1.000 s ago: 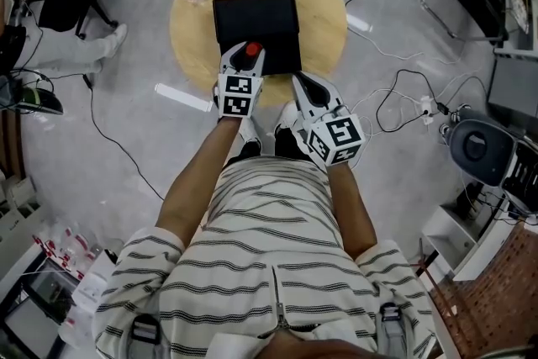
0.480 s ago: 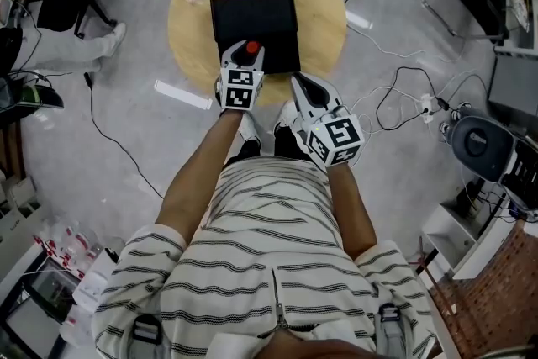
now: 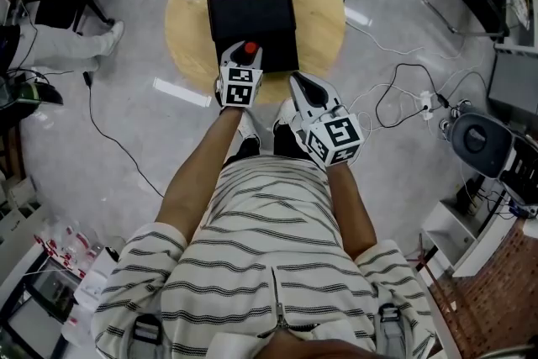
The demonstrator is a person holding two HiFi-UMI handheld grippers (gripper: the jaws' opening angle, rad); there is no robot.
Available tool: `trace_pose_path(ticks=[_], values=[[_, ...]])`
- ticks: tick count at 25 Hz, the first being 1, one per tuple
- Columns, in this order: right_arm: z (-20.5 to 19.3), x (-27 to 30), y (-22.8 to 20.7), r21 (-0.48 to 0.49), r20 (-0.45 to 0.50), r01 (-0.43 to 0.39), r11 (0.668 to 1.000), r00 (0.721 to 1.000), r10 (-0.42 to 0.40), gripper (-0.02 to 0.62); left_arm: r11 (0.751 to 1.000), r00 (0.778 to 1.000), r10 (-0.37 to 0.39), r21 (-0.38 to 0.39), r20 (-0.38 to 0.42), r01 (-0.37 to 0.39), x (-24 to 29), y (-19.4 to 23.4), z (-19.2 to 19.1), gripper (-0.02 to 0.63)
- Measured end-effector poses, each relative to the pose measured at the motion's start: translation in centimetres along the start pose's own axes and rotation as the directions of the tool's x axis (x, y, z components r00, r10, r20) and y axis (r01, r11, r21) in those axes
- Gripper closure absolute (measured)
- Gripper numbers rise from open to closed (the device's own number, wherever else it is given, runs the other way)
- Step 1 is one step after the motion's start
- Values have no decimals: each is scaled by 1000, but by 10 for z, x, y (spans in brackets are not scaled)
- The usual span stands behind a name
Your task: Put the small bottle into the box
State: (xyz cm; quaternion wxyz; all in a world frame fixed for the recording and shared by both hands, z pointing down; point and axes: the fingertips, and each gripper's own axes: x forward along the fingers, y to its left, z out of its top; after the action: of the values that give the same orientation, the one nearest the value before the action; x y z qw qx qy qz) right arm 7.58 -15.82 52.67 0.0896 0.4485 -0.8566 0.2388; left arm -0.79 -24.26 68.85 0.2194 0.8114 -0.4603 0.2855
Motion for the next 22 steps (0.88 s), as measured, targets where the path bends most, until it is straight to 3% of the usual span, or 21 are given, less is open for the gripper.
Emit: trace_pose_path(ticks=[22], values=[[-6,0,-10,31,-20,4,999,1000,-4,566,999,1000,11,31,-14,-11,13,-3,-1,451]])
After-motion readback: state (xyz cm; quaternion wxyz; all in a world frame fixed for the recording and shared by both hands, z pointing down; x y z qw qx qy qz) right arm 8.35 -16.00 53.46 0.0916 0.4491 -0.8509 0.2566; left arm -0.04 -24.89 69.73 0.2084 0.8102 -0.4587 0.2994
